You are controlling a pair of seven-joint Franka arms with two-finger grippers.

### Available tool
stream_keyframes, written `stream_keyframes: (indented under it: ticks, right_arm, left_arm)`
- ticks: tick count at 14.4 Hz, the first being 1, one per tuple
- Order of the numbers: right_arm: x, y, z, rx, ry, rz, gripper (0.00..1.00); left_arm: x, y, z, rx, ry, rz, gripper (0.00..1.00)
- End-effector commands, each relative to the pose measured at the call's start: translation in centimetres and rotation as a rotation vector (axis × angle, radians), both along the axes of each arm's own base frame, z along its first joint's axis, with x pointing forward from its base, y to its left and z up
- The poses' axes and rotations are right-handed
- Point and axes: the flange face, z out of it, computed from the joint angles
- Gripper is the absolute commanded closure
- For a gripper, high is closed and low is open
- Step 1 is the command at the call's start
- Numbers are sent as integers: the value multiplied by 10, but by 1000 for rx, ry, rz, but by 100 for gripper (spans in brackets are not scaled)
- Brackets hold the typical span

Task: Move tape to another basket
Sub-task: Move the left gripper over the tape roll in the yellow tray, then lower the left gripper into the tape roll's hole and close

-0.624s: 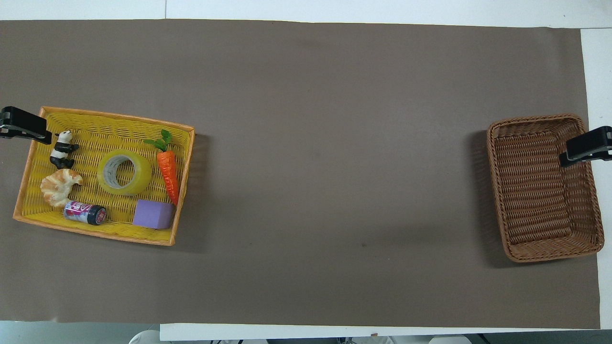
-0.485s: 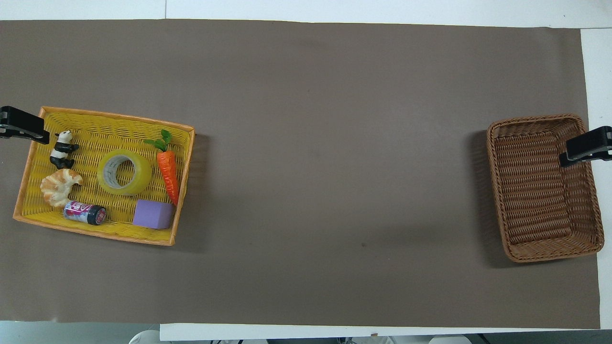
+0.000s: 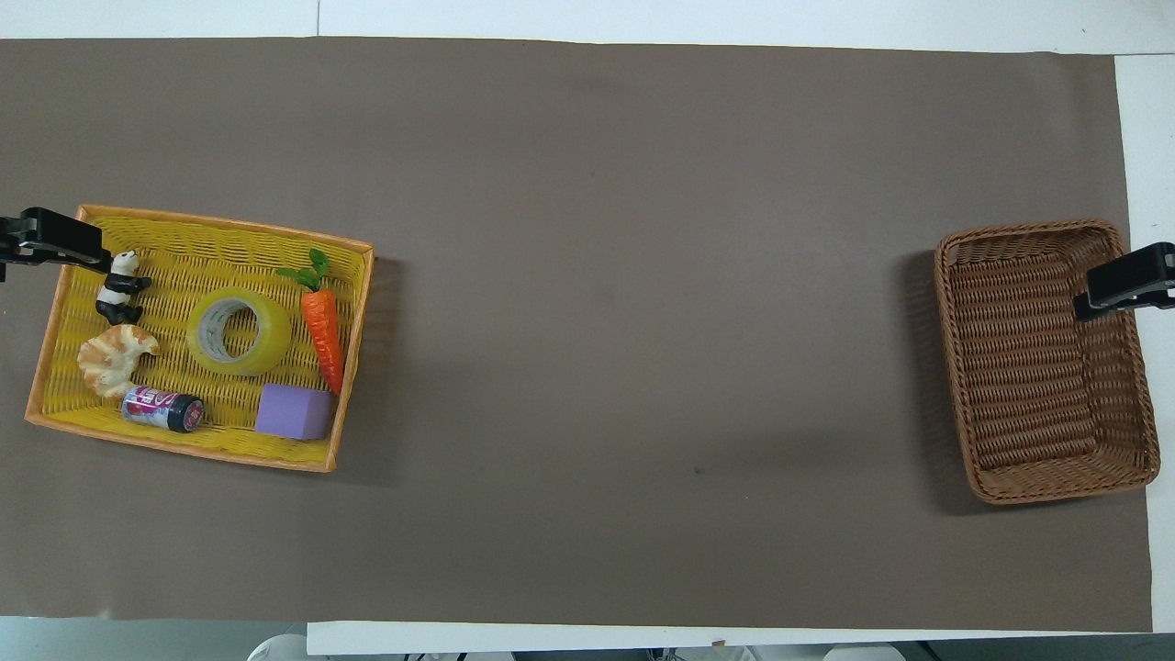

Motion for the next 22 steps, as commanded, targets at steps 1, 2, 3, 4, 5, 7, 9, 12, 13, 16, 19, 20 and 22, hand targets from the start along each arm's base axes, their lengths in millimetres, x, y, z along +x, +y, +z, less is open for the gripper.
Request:
stream_keyframes:
  ticks: [1, 2, 3, 4, 5, 7, 9, 12, 13, 16, 19, 20, 22]
  right_arm:
    - [-3, -1, -1, 22, -3, 17, 1]
    - [-3, -1, -1, 22, -3, 17, 1]
    - [-3, -1, -1, 22, -3, 17, 1]
    - [-3, -1, -1, 22, -3, 17, 1]
    - [-3, -1, -1, 22, -3, 17, 1]
    - [-3, -1, -1, 22, -3, 17, 1]
    - [-3, -1, -1, 22, -3, 17, 1]
    - [-3, -1, -1, 22, -3, 17, 1]
    - [-3, -1, -1, 22, -3, 17, 1]
    - [-3, -1, -1, 22, -3, 17, 1]
    - [-3, -1, -1, 22, -3, 17, 1]
    - [-3, -1, -1, 22, -3, 17, 1]
    - [-3, -1, -1, 22, -3, 17, 1]
  left_arm:
    - [-43, 2, -38, 16, -61, 5, 0]
    - [-47, 5, -52, 18, -36, 10, 0]
    - [-50, 5, -70, 17, -12, 11, 0]
    - [-51, 5, -87, 15, -22, 9, 0]
    - [-53, 4, -107, 14, -39, 4, 0]
    - [-53, 2, -145, 8, -33, 2, 0]
    - [-54, 4, -173, 3, -23, 3, 0]
    - [-50, 7, -198, -5, -36, 5, 0]
    - [-46, 7, -206, -9, -44, 5, 0]
    - [-39, 23, -217, -14, -69, 29, 14]
    - [-37, 31, -225, -16, -66, 40, 23]
    - [-36, 35, -224, -16, -73, 47, 25]
    - [-36, 35, -224, -16, -75, 47, 25]
